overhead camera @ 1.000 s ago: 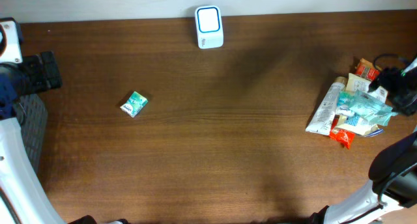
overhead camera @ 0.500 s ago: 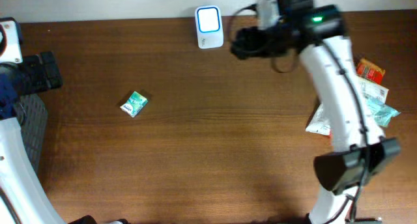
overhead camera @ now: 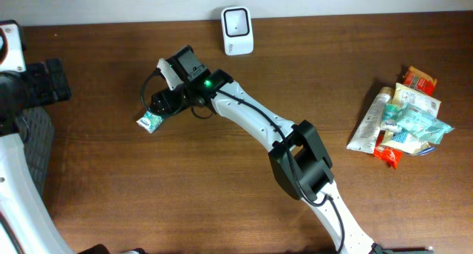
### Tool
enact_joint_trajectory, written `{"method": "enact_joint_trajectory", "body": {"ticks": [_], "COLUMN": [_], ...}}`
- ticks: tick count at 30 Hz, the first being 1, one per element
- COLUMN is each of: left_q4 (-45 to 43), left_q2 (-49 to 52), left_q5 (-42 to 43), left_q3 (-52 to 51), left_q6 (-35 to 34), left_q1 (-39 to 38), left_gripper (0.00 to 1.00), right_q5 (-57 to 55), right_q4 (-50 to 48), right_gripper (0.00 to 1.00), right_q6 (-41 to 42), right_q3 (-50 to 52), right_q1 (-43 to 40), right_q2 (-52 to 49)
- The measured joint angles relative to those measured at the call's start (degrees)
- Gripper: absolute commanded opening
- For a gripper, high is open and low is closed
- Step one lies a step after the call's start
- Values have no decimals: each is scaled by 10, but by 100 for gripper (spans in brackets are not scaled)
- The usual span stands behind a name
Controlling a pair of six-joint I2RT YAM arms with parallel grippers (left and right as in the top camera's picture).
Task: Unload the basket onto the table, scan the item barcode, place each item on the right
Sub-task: 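Reach the right gripper to the Kleenex tissue pack and grasp it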
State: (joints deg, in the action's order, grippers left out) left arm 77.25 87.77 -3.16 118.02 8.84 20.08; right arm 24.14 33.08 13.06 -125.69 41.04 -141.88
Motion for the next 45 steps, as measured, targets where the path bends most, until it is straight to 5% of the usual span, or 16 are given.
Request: {"method": "enact_joint_trajectory", "body": {"ticks": [3, 24, 33, 40, 44, 45], "left_q4": [0, 0, 0, 0, 0, 0], "left_q2": [0, 0, 0, 0, 0, 0], "left_q5": [0, 0, 0, 0, 0, 0], "left_q3": [0, 0, 0, 0, 0, 0], "left_q6": [0, 0, 0, 0, 0, 0], "left_q1": [0, 0, 0, 0, 0, 0], "left_gripper": [99, 99, 99, 99, 99, 99], "right_q5": [4, 9, 18, -51, -94, -98], "right_q4": [-24, -98, -39, 183, 253, 228], "right_gripper": [59, 45, 4, 4, 64, 67], "right_q6": [-26, -62, -46, -44, -71, -78], "right_q3": [0, 0, -9, -19, -35, -45], "right_q1": [0, 5, 10, -2, -10, -10], "right_q2": [-19, -71, -85, -55, -24, -21]}}
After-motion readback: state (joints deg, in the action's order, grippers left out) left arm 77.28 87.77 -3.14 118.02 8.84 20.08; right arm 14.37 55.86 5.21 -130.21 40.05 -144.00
